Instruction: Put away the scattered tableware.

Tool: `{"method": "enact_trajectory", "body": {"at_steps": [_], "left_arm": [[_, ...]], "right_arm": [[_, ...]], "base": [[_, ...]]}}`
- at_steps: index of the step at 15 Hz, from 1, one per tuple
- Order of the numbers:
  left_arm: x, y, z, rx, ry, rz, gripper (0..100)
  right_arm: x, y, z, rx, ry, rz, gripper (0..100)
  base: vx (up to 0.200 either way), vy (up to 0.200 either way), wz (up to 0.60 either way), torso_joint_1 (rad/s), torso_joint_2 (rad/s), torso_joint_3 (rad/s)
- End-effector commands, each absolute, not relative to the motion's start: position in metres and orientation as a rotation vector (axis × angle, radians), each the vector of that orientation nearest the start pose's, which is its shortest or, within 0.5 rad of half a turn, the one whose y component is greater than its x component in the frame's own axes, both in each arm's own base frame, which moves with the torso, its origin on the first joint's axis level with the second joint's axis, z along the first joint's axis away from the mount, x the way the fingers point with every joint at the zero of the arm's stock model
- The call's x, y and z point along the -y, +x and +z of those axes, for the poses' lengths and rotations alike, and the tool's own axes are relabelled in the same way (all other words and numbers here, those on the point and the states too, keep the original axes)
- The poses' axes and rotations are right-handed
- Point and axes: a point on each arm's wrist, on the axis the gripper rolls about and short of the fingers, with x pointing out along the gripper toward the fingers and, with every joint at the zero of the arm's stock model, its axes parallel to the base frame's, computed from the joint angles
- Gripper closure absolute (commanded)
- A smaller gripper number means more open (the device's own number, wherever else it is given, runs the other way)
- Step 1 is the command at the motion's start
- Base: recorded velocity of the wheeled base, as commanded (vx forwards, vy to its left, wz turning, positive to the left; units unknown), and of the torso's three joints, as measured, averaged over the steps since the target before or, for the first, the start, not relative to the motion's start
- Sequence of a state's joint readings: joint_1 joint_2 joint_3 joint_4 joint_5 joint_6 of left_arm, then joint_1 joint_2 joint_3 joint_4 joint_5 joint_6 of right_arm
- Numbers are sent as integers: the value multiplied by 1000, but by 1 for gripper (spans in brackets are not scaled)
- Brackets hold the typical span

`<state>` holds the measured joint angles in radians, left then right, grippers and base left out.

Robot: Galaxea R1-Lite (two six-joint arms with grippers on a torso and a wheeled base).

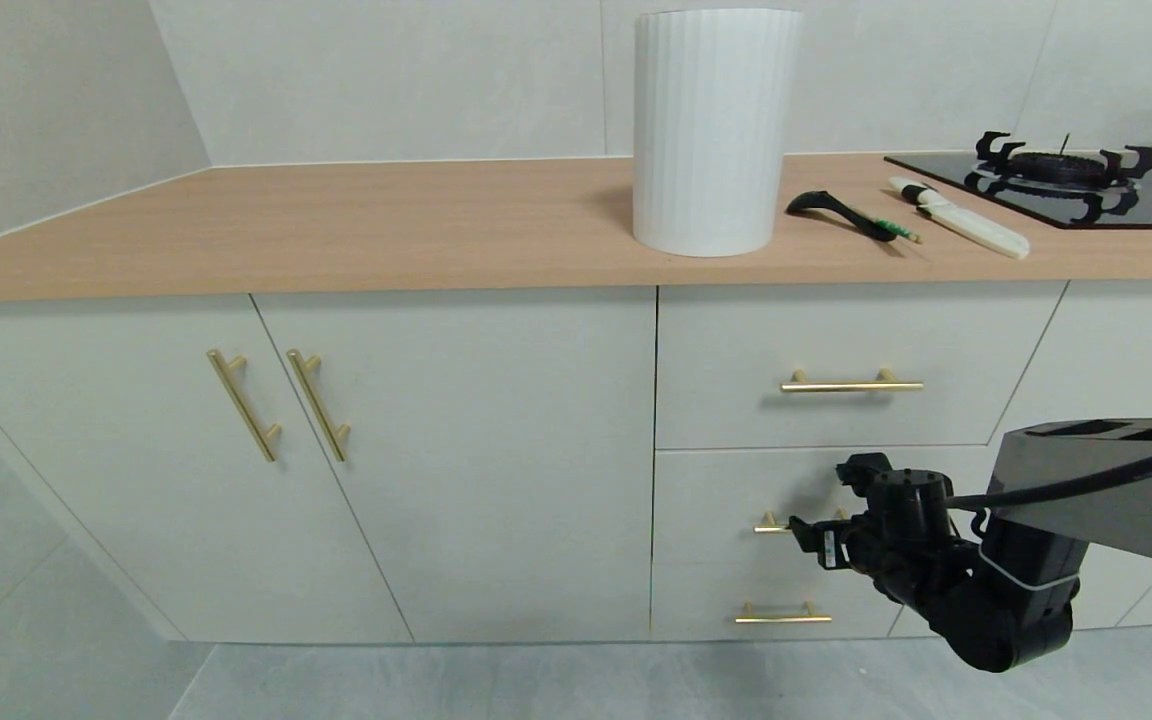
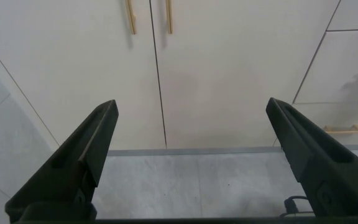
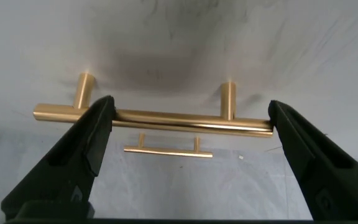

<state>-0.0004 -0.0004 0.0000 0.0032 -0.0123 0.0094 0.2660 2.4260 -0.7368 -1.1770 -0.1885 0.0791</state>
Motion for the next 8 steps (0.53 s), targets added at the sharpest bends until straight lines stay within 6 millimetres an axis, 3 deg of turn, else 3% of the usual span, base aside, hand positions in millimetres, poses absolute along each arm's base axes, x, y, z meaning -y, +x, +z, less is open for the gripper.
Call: {"method": "enact_trajectory", "body": {"at_steps": [1, 8], "left_arm": [[0, -23, 75, -3, 9, -12, 0], [0, -23, 75, -3, 9, -14, 0]], "right_arm": [[-93, 356, -40, -523, -45, 58, 0], [-93, 355, -46, -540, -53, 56, 0]], "base": [[0, 0, 0, 0, 0, 0], [0, 0, 0, 0, 0, 0]]}}
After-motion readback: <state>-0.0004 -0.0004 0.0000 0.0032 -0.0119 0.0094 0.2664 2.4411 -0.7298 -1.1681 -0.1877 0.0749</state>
